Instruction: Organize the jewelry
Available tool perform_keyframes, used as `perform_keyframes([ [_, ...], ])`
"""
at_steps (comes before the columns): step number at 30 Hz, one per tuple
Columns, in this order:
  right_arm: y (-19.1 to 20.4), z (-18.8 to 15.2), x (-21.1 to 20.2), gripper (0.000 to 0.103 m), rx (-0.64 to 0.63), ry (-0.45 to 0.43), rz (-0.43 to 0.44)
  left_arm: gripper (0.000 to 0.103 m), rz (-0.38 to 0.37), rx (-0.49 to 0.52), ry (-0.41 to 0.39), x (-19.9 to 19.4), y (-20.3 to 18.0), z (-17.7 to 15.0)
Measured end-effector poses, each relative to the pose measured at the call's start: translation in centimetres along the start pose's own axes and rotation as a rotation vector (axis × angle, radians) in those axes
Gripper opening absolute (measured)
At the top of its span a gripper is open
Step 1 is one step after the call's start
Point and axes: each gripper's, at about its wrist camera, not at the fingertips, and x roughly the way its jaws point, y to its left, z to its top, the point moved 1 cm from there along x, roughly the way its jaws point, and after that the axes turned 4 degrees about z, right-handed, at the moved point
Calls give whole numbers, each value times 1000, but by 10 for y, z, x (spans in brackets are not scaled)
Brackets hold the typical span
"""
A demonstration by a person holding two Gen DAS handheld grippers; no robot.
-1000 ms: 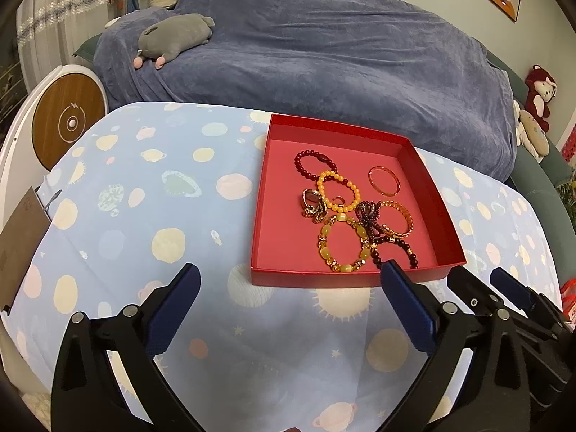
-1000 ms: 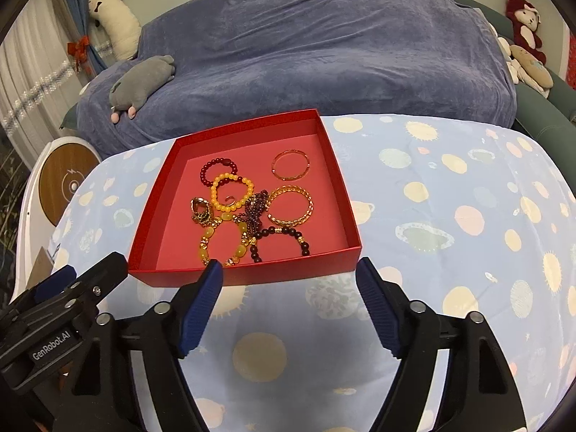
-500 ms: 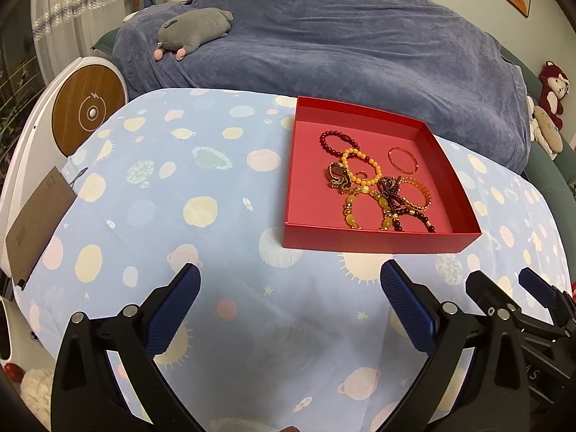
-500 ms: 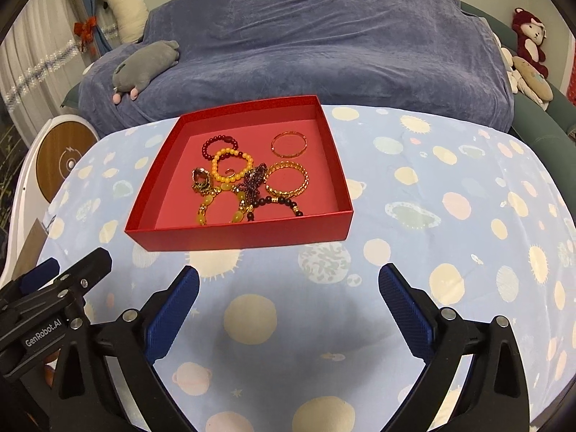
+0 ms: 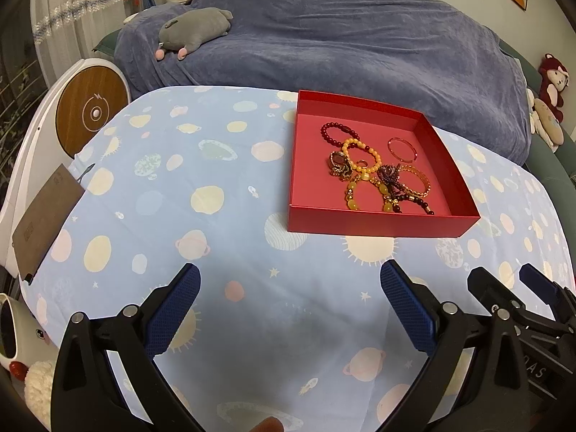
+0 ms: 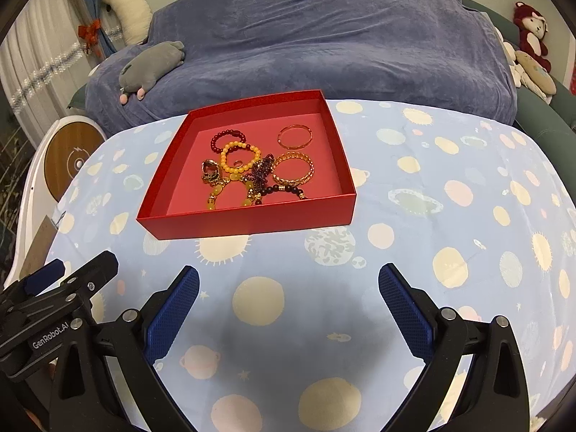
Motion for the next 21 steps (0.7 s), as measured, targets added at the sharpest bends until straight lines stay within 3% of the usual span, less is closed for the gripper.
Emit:
perform_keyframes([
  [21, 1, 1, -9, 96, -16, -27, -27, 96, 32, 12, -6, -5, -6, 3],
])
